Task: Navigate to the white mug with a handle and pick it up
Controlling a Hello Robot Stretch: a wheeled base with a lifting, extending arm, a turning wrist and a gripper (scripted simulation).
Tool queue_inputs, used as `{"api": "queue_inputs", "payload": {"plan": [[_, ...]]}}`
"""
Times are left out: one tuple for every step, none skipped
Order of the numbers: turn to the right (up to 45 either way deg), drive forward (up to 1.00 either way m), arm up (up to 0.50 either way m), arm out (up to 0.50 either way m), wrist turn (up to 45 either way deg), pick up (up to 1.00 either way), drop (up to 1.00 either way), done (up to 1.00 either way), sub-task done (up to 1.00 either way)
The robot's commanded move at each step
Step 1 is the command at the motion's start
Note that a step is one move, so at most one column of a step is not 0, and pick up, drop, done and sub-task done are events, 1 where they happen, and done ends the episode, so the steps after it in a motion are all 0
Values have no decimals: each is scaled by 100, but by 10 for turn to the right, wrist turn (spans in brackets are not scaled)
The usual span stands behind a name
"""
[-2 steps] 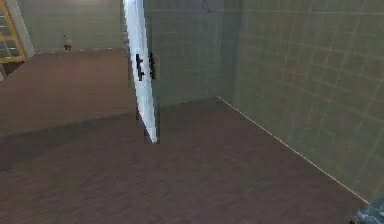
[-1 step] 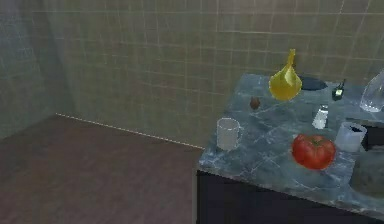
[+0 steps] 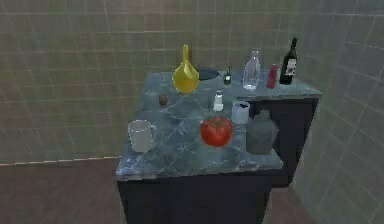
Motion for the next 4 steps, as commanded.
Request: {"api": "queue_inputs", "payload": {"plan": [[0, 35, 0, 0, 0, 0, 0, 0, 0], [-450, 0, 0, 0, 0, 0, 0, 0, 0], [-180, 0, 0, 0, 0, 0, 0, 0, 0], [0, 0, 50, 0, 0, 0, 0, 0, 0]]}}
